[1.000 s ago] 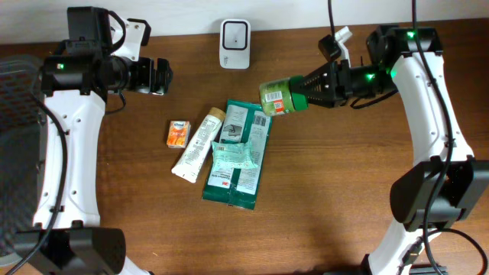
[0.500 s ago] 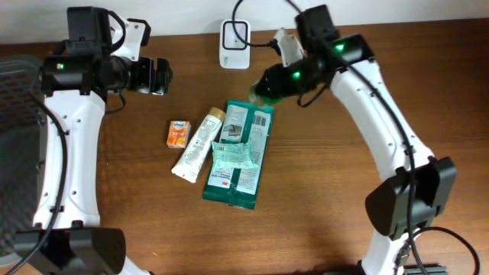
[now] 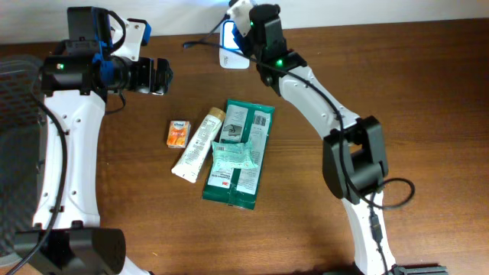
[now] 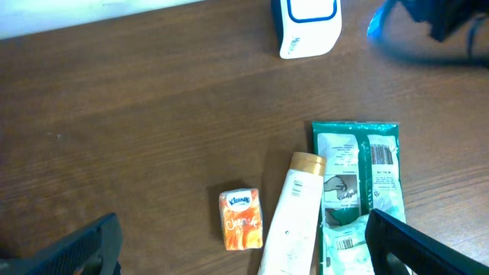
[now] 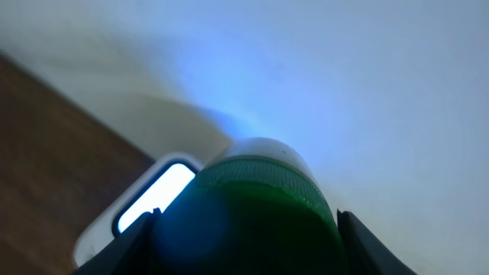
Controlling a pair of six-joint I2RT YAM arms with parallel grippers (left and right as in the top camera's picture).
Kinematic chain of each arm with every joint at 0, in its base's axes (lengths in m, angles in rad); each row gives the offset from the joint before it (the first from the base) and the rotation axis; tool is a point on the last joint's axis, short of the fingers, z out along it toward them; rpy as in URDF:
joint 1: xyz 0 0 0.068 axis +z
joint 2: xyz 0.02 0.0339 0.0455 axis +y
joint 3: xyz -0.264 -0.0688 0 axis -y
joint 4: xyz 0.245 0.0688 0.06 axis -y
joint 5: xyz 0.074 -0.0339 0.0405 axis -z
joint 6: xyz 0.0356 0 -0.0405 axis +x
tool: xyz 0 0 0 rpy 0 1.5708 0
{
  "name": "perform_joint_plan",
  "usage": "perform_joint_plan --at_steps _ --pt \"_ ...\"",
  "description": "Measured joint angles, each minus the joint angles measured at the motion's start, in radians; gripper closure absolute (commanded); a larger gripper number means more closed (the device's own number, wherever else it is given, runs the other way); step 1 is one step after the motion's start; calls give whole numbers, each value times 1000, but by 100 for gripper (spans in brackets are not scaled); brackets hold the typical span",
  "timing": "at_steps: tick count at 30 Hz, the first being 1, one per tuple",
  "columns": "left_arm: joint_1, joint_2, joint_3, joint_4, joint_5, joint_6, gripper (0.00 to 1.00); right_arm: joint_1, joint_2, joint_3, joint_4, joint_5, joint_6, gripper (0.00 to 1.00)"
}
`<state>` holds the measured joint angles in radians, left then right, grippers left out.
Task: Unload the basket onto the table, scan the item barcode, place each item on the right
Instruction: 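Carry the jar to the barcode scanner and hold it there, then place the jar on the table right of the scanner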
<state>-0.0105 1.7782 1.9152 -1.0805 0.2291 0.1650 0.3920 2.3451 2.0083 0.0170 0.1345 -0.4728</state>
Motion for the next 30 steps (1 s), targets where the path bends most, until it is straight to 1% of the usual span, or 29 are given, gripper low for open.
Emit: perform_joint_plan --at_steps 2,6,9,16,18,21,22,23,24,25,26,28,30 --pt "0 0 0 0 0 0 1 0 38 0 89 -1 -126 50" --pt "0 0 0 0 0 0 1 0 79 0 162 0 -319 50" --pt "0 0 0 0 0 0 1 0 91 0 162 -17 -373 52" --pt "0 0 0 0 0 0 1 3 95 0 132 -72 -384 53" --pt "0 0 0 0 0 0 1 4 95 0 138 -73 -330 53" --pt "0 0 0 0 0 0 1 3 93 0 140 -84 -185 53" --pt "0 0 0 0 0 0 1 1 82 0 119 -85 -125 53" --pt "0 0 0 0 0 0 1 -3 50 0 83 -90 -10 53" --pt "0 0 0 0 0 0 1 -8 21 0 53 -97 48 53" --pt "0 0 0 0 0 0 1 -28 -71 -1 -79 -138 185 53" --pt "0 0 0 0 0 0 1 -57 -151 -1 -159 -199 282 56" --pt "0 0 0 0 0 0 1 -111 -257 8 -361 -314 389 61" --pt "0 0 0 2 0 0 1 -196 -351 15 -647 -398 451 61"
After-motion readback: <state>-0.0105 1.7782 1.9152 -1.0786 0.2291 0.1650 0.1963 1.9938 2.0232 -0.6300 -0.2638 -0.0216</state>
